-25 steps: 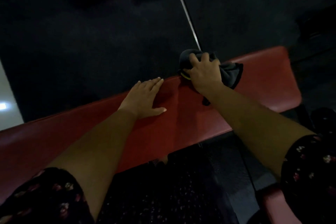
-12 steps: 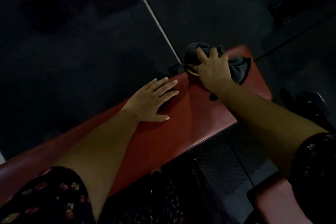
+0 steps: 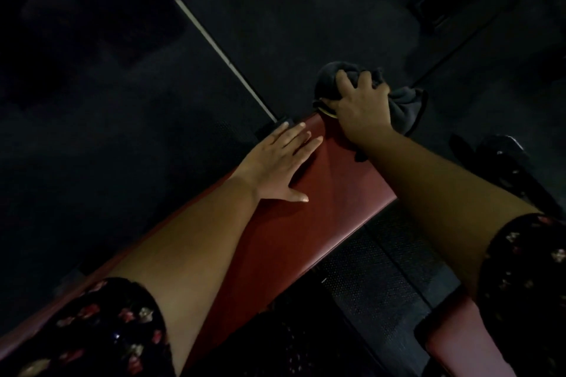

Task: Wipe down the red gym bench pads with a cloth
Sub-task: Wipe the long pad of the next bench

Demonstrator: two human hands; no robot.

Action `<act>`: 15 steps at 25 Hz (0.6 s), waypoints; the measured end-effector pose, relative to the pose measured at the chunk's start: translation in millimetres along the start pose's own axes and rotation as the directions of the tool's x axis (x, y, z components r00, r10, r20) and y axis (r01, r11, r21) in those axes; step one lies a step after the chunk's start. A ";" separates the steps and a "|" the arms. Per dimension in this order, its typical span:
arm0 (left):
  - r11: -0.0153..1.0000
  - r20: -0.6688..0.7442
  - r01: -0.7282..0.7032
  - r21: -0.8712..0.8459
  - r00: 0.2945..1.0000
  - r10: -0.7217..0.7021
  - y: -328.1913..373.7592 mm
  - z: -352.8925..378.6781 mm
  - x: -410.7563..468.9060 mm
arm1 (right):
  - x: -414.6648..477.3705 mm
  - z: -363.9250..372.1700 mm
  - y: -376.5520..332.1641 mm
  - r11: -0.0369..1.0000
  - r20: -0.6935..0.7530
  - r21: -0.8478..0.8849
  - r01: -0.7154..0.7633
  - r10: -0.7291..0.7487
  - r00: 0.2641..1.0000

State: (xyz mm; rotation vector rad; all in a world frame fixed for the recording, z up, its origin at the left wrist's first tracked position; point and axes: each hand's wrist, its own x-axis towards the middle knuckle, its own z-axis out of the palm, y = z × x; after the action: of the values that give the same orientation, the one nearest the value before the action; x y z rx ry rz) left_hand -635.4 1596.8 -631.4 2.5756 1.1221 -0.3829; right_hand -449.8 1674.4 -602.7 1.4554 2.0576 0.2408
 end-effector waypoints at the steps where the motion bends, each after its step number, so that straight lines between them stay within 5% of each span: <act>1: 1.000 -0.033 -0.001 0.022 0.999 0.002 2.5 -2.2 4.8 | 2.5 1.5 5.2 1.000 0.011 0.012 -0.022 0.021 1.000; 6: 1.000 0.066 -0.020 -0.004 0.998 0.020 13.6 -8.8 29.1 | 9.0 13.7 22.6 0.974 0.104 0.166 -0.156 0.140 0.985; 9: 1.000 0.113 0.008 -0.023 0.994 -0.006 21.0 -13.7 45.0 | 20.4 21.4 44.2 0.798 0.338 0.475 -0.371 0.224 0.914; 11: 0.999 0.118 0.045 0.004 0.992 -0.045 28.5 -15.5 49.6 | 23.4 27.2 61.2 0.658 0.479 0.594 -0.462 0.172 0.861; 15: 0.996 0.141 0.046 0.075 0.988 -0.057 35.6 -16.8 48.5 | 15.2 41.4 76.7 0.634 0.494 0.636 -0.439 0.102 0.863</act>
State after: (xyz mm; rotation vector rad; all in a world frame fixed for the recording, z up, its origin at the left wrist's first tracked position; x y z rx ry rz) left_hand -575.0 1612.2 -627.4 2.5371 1.1447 -0.6213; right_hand -368.7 1709.7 -605.5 2.0745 1.5967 -0.8392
